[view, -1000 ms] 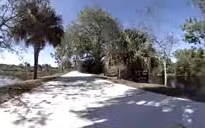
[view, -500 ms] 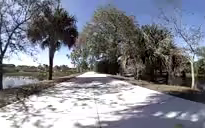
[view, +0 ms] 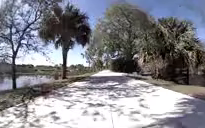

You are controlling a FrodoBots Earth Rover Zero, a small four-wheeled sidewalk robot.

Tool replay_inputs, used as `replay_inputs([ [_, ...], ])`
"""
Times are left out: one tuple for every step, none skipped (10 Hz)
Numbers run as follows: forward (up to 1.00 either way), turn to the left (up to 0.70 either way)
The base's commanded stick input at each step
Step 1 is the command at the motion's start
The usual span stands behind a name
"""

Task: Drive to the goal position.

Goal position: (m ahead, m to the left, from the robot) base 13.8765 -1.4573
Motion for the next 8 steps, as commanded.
replay_inputs([
  [0.85, 0.0],
  [0.85, 0.0],
  [0.85, 0.0],
  [0.85, 0.0],
  [0.85, 0.0],
  [0.85, 0.0],
  [0.85, -0.04],
  [0.85, -0.3],
])
